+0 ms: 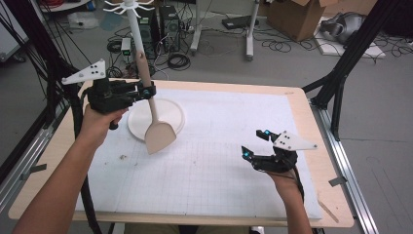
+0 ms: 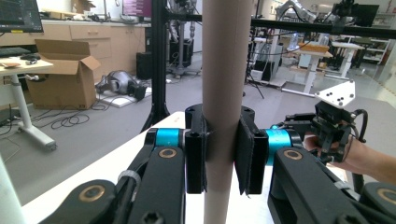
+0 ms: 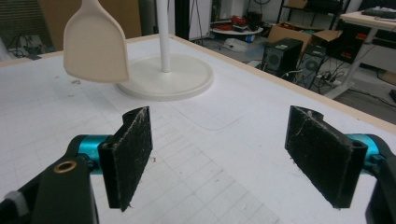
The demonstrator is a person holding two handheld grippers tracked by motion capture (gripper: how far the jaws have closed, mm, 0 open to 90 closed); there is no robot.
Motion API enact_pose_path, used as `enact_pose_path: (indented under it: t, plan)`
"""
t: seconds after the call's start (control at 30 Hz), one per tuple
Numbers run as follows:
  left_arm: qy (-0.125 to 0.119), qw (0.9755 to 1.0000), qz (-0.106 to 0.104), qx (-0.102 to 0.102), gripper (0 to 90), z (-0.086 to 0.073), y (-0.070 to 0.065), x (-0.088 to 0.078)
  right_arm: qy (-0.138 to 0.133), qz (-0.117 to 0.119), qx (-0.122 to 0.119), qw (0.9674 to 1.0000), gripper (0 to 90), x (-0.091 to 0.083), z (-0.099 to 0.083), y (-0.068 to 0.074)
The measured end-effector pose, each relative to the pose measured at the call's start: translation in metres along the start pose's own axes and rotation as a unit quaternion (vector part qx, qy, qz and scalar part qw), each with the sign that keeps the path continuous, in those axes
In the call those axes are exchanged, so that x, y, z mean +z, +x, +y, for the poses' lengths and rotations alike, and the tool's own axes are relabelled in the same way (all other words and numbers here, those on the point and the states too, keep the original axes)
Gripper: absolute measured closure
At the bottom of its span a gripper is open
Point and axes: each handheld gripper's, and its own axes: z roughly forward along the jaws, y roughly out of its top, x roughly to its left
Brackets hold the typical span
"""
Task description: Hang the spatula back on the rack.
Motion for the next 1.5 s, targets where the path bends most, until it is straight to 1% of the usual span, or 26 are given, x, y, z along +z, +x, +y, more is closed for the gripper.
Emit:
enact_pose_path:
  t: [0.1,0.2,0.23,0.43,0.5,0.57,0.67,0.7,0.9,0.97,1.0,1.03,1.17,1.2,1.23,1.33,1.4,1.5]
  plan:
    - [0.002,1.0000,0.005,0.002,75.7,0.006,0.004,0.001,-0.002,-0.001,-0.004,1.0000,21.7,-0.001,-0.001,-0.001]
    - [0.008,0.9999,0.007,0.002,75.7,0.013,0.009,0.005,0.000,0.001,-0.001,1.0000,21.7,-0.001,-0.001,0.000]
    - [0.010,0.9999,0.009,0.004,75.7,0.015,0.011,0.007,-0.001,0.001,-0.003,1.0000,21.7,0.000,-0.001,0.000]
    - [0.012,0.9997,0.019,0.009,75.7,0.028,0.023,0.015,-0.006,0.005,-0.004,1.0000,21.7,0.002,0.004,0.002]
    - [0.013,0.9997,0.020,0.008,75.7,0.034,0.027,0.017,-0.007,0.005,-0.008,0.9999,21.7,0.001,0.006,0.002]
    - [0.015,0.9996,0.022,0.006,75.7,0.039,0.031,0.018,-0.008,0.006,-0.006,0.9999,21.7,0.001,0.007,0.003]
    - [0.014,0.9994,0.030,0.006,75.7,0.045,0.037,0.019,-0.012,0.008,-0.009,0.9999,21.7,0.001,0.007,0.004]
    - [0.014,0.9994,0.032,0.003,75.7,0.046,0.039,0.019,-0.012,0.009,-0.010,0.9998,21.7,0.001,0.007,0.004]
    - [0.022,0.9990,0.038,-0.003,75.7,0.047,0.047,0.022,-0.014,0.013,-0.014,0.9997,21.7,0.001,0.008,0.006]
    - [0.024,0.9991,0.035,-0.006,75.7,0.047,0.050,0.023,-0.016,0.014,-0.012,0.9997,21.7,0.001,0.009,0.006]
    - [0.025,0.9990,0.037,-0.006,75.7,0.047,0.050,0.025,-0.016,0.014,-0.009,0.9997,21.7,0.000,0.009,0.006]
    - [0.023,0.9991,0.036,-0.006,75.6,0.047,0.051,0.025,-0.018,0.015,-0.013,0.9996,21.7,0.000,0.009,0.006]
    - [0.019,0.9992,0.034,-0.014,75.7,0.045,0.054,0.026,-0.018,0.017,-0.010,0.9996,21.7,0.000,0.009,0.007]
    - [0.018,0.9992,0.034,-0.014,75.7,0.045,0.054,0.026,-0.019,0.017,-0.015,0.9996,21.7,0.000,0.009,0.007]
    - [0.018,0.9992,0.034,-0.014,75.7,0.045,0.055,0.026,-0.018,0.017,-0.013,0.9996,21.7,-0.001,0.009,0.007]
    - [0.010,0.9991,0.036,-0.018,75.7,0.045,0.058,0.023,-0.020,0.018,-0.014,0.9995,21.7,-0.001,0.009,0.007]
    - [0.009,0.9988,0.040,-0.026,75.7,0.045,0.061,0.022,-0.020,0.016,-0.016,0.9995,21.7,-0.001,0.009,0.006]
    - [0.017,0.9982,0.048,-0.033,75.6,0.042,0.065,0.021,-0.019,0.019,-0.013,0.9996,21.7,-0.001,0.009,0.007]
